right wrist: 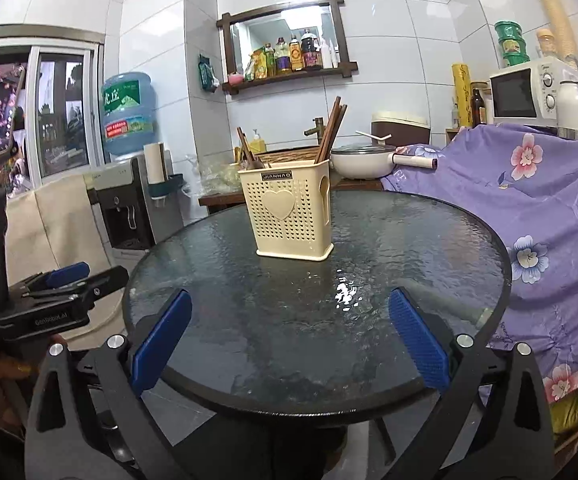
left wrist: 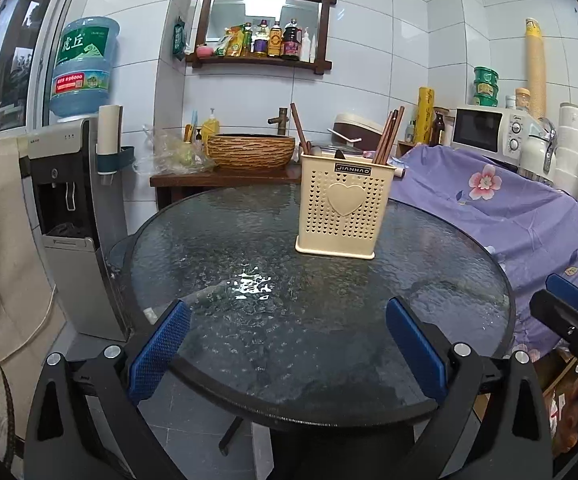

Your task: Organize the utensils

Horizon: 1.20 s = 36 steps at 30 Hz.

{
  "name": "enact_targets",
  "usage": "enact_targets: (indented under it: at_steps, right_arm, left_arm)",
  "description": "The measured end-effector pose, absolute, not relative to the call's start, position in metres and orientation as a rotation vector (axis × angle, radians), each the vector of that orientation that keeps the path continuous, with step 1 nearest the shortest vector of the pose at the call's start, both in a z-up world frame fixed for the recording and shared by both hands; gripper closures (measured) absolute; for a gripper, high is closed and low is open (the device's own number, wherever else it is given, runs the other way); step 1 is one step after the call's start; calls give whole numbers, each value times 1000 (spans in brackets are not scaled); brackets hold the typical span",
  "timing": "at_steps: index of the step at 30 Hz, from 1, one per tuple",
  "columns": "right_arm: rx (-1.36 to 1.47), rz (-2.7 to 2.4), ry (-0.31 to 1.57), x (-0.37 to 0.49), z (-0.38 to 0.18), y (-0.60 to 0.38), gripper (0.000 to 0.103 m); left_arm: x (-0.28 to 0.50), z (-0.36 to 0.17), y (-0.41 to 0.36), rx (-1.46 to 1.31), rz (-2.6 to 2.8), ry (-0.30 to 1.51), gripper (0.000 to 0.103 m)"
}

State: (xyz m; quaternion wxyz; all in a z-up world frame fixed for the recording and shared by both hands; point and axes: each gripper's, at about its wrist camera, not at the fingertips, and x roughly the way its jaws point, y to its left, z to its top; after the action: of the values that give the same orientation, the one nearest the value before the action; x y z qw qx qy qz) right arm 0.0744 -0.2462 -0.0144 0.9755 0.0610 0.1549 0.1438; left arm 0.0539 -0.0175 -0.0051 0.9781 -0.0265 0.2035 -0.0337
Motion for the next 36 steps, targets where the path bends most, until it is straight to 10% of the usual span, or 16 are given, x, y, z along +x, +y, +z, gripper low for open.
enact_targets:
  at_steps: [36]
  right_arm:
    - [71, 280, 265, 42, -4, -234, 6]
  left_arm:
    - [21, 8, -26, -1, -24, 382, 6]
